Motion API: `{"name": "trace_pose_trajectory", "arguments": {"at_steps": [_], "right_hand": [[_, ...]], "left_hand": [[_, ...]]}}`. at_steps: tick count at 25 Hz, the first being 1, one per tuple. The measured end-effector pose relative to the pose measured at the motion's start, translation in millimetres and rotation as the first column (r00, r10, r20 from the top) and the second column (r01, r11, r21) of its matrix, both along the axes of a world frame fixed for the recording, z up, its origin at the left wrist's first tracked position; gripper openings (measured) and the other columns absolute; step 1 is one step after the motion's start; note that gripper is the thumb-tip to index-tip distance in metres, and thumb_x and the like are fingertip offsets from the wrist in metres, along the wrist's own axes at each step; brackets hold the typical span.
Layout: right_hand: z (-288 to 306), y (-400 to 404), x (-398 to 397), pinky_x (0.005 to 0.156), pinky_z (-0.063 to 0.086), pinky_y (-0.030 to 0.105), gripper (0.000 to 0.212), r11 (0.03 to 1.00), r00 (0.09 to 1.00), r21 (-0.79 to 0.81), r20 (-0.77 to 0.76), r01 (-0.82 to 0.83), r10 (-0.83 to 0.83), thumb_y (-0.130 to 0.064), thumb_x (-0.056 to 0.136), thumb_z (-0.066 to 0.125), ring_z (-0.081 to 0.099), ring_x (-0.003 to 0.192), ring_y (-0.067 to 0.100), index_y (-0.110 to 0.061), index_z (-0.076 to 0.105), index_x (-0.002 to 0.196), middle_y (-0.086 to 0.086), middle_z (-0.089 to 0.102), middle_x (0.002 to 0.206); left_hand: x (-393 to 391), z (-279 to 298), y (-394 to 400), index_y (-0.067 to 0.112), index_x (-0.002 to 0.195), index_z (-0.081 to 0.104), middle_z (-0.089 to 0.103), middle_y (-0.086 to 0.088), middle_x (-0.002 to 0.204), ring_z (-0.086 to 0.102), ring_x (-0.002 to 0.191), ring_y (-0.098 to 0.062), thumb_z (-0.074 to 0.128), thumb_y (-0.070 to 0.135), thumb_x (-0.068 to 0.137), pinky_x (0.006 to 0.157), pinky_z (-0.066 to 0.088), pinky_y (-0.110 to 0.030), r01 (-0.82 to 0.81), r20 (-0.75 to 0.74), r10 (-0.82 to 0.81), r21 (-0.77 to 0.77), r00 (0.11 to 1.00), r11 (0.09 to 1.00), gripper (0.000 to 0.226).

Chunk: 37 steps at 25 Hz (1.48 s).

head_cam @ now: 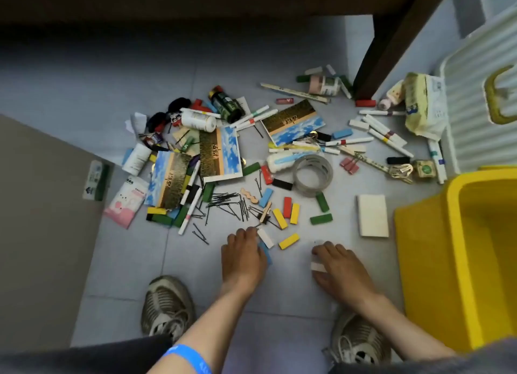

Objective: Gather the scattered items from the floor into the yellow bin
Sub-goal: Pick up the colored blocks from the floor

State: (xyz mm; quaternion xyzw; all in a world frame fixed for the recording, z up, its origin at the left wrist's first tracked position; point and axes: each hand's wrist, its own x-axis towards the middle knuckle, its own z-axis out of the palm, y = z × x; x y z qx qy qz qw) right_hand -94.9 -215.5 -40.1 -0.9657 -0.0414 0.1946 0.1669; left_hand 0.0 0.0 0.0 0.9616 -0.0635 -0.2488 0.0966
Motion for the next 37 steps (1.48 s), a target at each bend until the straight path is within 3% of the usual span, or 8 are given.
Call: {"name": "trace_pose_trajectory", "arguments": {"at_steps": [19,22,24,27,29,31,33,37], "right_hand": [[-4,47,60,0.065,0.048,0.035,0.018,0.959,0.947,-0.186,0.201,-0.214,0.250,-0.018,0.077,0.075,0.058,0.077,0.026,-0.013,0.067,0.092,0.007,0.063,0.090],[-3,44,48,0.072,0.043,0.033,0.013,0.989,0.994,0.118,0.058,0.084,-0.091,-0.026,0.095,0.059,0.055,0.083,0.021,-0.014,0.062,0.097,0.005,0.062,0.093],[1,41,47,0.069,0.045,0.027,0.010,0.595,0.790,0.526,-0.322,0.607,-0.522,-0.023,0.097,0.056,0.058,0.079,0.016,-0.015,0.060,0.094,0.006,0.066,0.086],[8,29,49,0.069,0.051,0.035,0.028,-0.230,0.403,0.539,-0.797,0.811,-0.449,0.007,0.086,0.045,0.065,0.077,0.027,-0.011,0.060,0.101,0.015,0.068,0.082],[15,22,55,0.061,0.052,0.038,0.031,-0.374,0.334,0.472,-0.864,0.799,-0.377,0.009,0.079,0.042,0.061,0.064,0.028,-0.011,0.059,0.096,0.014,0.060,0.076],[18,18,59,0.051,0.048,0.030,0.019,-0.151,0.361,0.535,-0.726,0.831,-0.586,-0.004,0.089,0.054,0.054,0.052,0.019,-0.019,0.057,0.078,0.008,0.054,0.067],[15,8,64,0.053,0.043,0.027,0.014,0.406,0.584,0.494,-0.285,0.769,-0.760,-0.021,0.091,0.064,0.054,0.056,0.014,-0.021,0.058,0.079,0.001,0.059,0.073],[7,-7,71,0.060,0.054,0.039,0.030,0.939,0.942,-0.078,0.048,0.336,-0.333,-0.024,0.095,0.057,0.063,0.072,0.031,-0.017,0.056,0.124,0.007,0.051,0.114]], "left_hand": [[33,-34,1,0.015,0.117,0.057,0.055,-0.005,0.124,0.048,0.112,-0.025,0.048,0.025,0.094,0.090,0.037,-0.035,0.447,0.049,-0.444,-0.090,0.895,0.890,0.026],[32,-30,-2,0.012,0.112,0.056,0.058,-0.008,0.119,0.051,0.104,-0.025,0.048,0.023,0.092,0.083,0.041,-0.033,0.405,0.063,-0.400,-0.134,0.914,0.904,0.025],[27,-28,-1,0.016,0.108,0.051,0.062,-0.005,0.108,0.052,0.094,-0.023,0.050,0.023,0.087,0.073,0.039,-0.029,0.289,0.099,-0.273,-0.229,0.957,0.929,0.022],[8,-30,5,0.022,0.119,0.043,0.051,-0.004,0.115,0.047,0.100,-0.024,0.044,0.023,0.085,0.078,0.041,-0.035,0.332,0.045,-0.331,-0.240,0.943,0.912,0.034],[-3,-35,7,0.023,0.119,0.042,0.041,-0.005,0.119,0.041,0.106,-0.026,0.042,0.025,0.082,0.082,0.038,-0.037,0.474,0.005,-0.477,-0.132,0.879,0.871,0.037],[-9,-43,7,0.019,0.118,0.043,0.040,-0.005,0.119,0.041,0.105,-0.026,0.042,0.016,0.084,0.082,0.038,-0.035,0.534,-0.001,-0.537,-0.098,0.844,0.840,0.034],[-13,-49,8,0.017,0.119,0.046,0.041,-0.005,0.119,0.042,0.105,-0.023,0.043,0.007,0.088,0.081,0.041,-0.033,0.463,-0.027,-0.475,-0.180,0.880,0.868,0.033],[-6,-43,-4,0.018,0.118,0.061,0.055,-0.002,0.111,0.056,0.091,-0.015,0.051,0.009,0.095,0.077,0.051,-0.030,-0.403,-0.394,0.219,-0.479,0.892,0.779,0.027]]}}
